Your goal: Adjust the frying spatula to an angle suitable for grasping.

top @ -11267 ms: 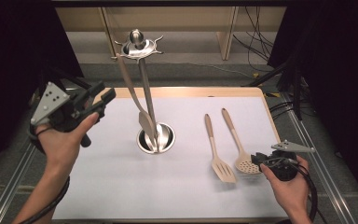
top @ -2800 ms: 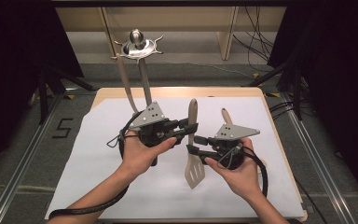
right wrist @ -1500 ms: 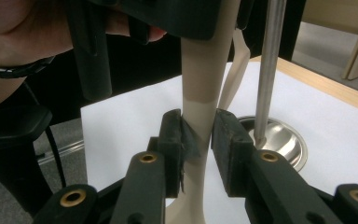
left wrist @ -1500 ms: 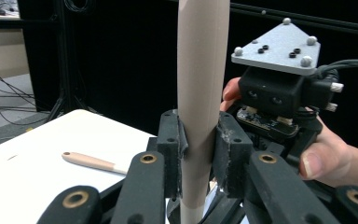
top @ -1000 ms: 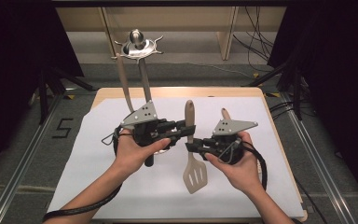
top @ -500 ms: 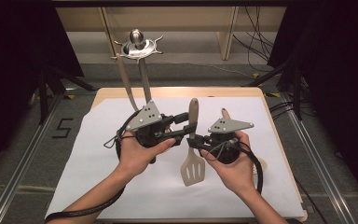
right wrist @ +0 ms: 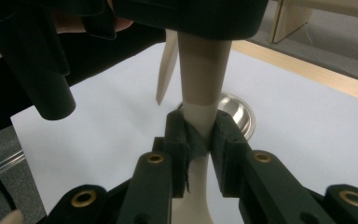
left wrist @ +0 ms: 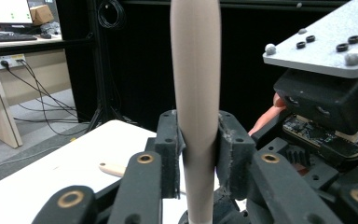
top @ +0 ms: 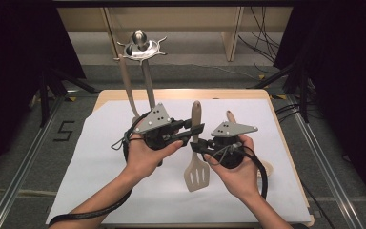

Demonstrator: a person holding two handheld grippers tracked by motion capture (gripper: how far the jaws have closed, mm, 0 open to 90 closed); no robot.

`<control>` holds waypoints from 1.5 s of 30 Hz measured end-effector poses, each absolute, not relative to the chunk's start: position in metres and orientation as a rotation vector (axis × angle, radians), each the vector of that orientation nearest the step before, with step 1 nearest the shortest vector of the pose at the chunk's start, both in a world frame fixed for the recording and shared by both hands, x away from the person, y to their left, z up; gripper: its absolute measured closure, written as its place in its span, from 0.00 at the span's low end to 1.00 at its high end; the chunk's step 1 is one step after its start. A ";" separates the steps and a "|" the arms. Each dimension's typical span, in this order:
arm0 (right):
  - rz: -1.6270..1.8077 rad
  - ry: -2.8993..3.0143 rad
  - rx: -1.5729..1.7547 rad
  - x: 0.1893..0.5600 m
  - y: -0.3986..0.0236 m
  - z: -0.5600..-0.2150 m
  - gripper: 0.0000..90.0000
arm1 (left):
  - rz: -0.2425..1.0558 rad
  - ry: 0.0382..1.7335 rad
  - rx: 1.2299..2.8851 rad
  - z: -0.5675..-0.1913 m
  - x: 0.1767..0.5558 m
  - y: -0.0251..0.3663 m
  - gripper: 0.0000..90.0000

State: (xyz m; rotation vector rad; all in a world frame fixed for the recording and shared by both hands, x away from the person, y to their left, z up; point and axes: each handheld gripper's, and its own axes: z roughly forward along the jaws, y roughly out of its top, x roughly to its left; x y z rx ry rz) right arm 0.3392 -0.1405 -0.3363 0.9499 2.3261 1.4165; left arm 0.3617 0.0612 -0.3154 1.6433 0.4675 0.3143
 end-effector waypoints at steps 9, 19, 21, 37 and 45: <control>1.430 2.310 0.922 0.338 -0.139 -0.337 0.87 | 0.285 0.455 1.643 -0.313 0.361 0.063 0.82; 1.469 2.328 0.832 0.330 -0.144 -0.338 0.68 | 0.295 0.435 1.630 -0.305 0.366 0.092 0.82; 1.481 2.322 0.822 0.329 -0.147 -0.338 0.66 | 0.300 0.434 1.624 -0.304 0.368 0.101 0.82; 1.507 2.238 0.942 0.337 -0.183 -0.344 0.62 | 0.326 0.433 1.621 -0.303 0.372 0.137 0.82; 1.458 2.224 1.047 0.341 -0.201 -0.354 0.62 | 0.336 0.432 1.613 -0.298 0.372 0.147 0.82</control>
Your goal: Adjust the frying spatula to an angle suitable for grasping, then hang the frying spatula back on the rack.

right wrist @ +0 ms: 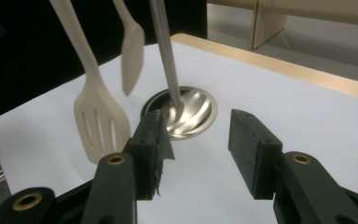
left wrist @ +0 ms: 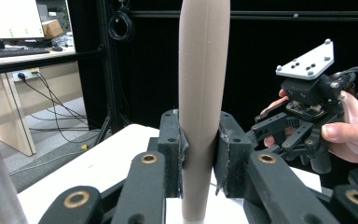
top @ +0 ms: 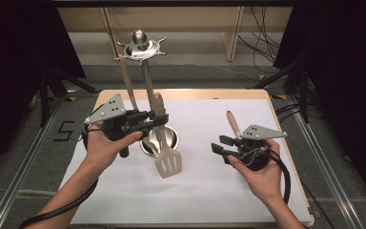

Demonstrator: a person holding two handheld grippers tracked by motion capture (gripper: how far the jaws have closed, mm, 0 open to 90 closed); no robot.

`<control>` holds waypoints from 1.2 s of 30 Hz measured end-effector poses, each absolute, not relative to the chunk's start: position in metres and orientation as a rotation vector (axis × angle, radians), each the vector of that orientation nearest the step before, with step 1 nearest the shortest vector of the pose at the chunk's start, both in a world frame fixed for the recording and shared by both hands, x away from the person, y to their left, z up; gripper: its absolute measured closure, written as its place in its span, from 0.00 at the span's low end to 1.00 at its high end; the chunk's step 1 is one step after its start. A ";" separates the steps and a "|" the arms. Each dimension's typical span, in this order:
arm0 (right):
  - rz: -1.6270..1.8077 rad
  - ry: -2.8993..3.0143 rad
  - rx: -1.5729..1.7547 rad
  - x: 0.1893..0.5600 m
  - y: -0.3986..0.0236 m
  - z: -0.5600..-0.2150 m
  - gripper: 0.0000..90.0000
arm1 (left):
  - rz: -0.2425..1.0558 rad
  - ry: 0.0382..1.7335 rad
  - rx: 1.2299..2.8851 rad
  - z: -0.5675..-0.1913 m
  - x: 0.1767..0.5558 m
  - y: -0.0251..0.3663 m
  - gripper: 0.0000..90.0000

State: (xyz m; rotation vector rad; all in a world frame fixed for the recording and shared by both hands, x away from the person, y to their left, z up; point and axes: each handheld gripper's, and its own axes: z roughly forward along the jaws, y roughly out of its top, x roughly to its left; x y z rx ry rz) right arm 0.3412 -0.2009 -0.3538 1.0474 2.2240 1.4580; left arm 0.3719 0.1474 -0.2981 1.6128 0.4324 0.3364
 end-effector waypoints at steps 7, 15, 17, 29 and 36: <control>1.464 2.205 1.081 0.345 -0.211 -0.358 0.62 | 0.355 0.432 1.609 -0.294 0.372 0.157 0.82; 1.445 2.207 1.098 0.346 -0.216 -0.361 0.63 | 0.360 0.447 1.592 -0.292 0.374 0.164 0.82; 1.433 2.204 1.120 0.344 -0.217 -0.361 0.63 | 0.357 0.449 1.587 -0.290 0.375 0.165 0.82; 1.436 2.181 1.104 0.344 -0.223 -0.360 0.63 | 0.331 0.418 1.589 -0.284 0.386 0.169 0.82; 1.434 2.195 1.138 0.340 -0.221 -0.360 0.63 | 0.340 0.427 1.592 -0.281 0.392 0.170 0.82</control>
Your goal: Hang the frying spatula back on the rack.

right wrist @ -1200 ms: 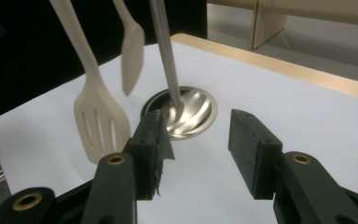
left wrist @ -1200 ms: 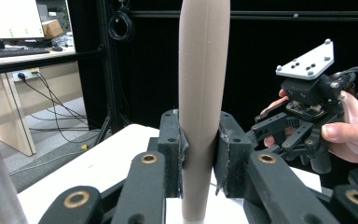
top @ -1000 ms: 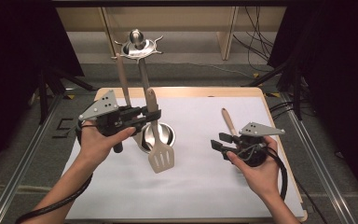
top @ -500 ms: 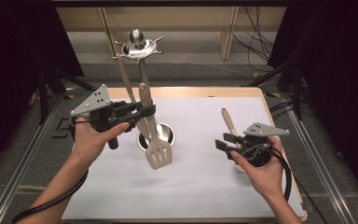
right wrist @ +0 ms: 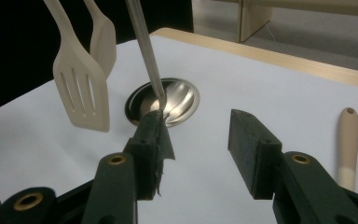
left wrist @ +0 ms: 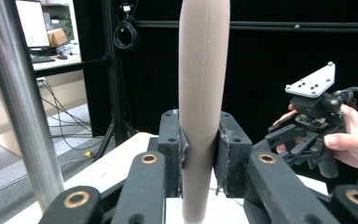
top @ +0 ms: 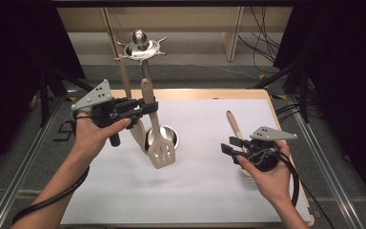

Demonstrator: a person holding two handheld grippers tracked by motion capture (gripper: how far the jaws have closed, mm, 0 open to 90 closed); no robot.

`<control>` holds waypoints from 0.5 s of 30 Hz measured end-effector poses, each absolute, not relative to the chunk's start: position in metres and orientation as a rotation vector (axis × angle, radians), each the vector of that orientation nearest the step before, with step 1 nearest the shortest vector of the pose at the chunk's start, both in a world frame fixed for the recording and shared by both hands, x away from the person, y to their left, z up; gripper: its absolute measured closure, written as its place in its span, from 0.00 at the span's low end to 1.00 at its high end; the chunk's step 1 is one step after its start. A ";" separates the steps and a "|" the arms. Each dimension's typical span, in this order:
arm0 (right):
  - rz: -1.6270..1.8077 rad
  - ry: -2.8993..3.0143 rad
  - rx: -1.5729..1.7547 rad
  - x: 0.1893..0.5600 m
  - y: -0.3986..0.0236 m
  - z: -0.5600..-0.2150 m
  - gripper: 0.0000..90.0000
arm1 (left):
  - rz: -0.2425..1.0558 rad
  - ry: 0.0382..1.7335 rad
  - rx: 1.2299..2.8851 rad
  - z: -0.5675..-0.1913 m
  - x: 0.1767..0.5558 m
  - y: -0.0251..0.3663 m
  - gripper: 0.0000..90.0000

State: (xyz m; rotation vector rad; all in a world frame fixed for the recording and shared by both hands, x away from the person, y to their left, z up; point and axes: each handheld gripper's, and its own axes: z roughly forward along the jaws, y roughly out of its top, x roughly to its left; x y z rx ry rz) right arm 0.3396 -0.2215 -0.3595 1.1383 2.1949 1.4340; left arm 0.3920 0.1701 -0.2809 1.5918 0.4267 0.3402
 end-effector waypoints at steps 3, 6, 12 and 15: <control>1.434 2.189 1.124 0.340 -0.221 -0.361 0.63 | 0.347 0.421 1.590 -0.277 0.394 0.172 0.82; 1.432 2.186 1.095 0.343 -0.222 -0.360 0.63 | 0.346 0.420 1.588 -0.275 0.396 0.173 0.82; 1.434 2.199 1.119 0.342 -0.219 -0.361 0.62 | 0.347 0.416 1.591 -0.272 0.402 0.174 0.82; 1.445 2.202 1.104 0.343 -0.218 -0.361 0.62 | 0.345 0.410 1.589 -0.269 0.405 0.174 0.82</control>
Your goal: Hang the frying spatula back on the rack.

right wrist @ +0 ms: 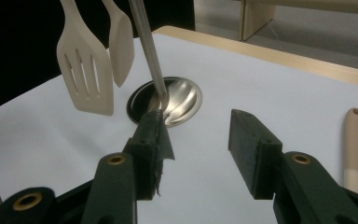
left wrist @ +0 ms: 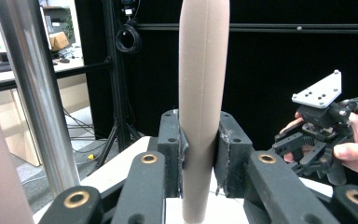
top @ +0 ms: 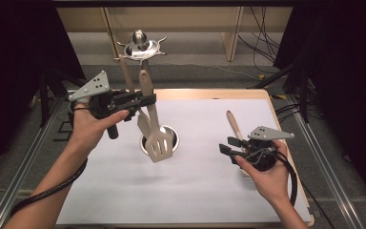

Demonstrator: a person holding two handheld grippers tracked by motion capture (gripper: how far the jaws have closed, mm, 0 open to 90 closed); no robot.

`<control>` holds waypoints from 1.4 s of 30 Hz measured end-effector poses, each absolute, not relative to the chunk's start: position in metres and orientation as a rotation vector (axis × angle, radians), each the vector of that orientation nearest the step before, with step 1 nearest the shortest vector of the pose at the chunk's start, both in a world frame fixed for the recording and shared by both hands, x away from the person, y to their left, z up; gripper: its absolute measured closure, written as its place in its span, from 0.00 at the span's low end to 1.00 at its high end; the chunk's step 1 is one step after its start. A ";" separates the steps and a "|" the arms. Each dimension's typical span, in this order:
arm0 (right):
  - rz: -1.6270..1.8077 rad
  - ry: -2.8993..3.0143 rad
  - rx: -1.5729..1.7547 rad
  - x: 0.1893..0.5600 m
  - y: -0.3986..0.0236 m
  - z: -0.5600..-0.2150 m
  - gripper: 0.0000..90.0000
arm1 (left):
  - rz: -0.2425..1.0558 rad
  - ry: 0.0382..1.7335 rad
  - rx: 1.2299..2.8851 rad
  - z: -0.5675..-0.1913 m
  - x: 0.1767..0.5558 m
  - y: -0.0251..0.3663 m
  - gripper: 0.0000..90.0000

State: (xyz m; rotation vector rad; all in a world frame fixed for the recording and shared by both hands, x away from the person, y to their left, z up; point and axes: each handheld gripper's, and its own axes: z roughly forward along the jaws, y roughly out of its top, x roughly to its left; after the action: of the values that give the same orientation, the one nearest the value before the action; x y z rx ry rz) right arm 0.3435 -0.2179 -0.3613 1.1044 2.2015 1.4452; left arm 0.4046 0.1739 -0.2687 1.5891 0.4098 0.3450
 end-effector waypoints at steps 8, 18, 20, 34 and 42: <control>1.431 2.205 1.104 0.344 -0.219 -0.361 0.62 | 0.340 0.408 1.584 -0.261 0.410 0.175 0.82; 1.451 2.203 1.092 0.345 -0.218 -0.361 0.62 | 0.333 0.419 1.581 -0.260 0.417 0.179 0.82; 1.442 2.205 1.097 0.345 -0.218 -0.361 0.62 | 0.331 0.423 1.582 -0.261 0.418 0.179 0.82; 1.451 2.204 1.100 0.345 -0.219 -0.362 0.62 | 0.291 0.448 1.563 -0.265 0.427 0.183 0.82; 1.443 2.196 1.080 0.345 -0.220 -0.362 0.62 | 0.271 0.468 1.547 -0.269 0.432 0.184 0.82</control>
State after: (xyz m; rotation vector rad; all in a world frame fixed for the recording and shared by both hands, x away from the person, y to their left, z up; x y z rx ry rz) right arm 0.3455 -0.2203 -0.3622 1.0799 2.1963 1.4430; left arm 0.4323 0.1839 -0.2688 1.5473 0.4677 0.2709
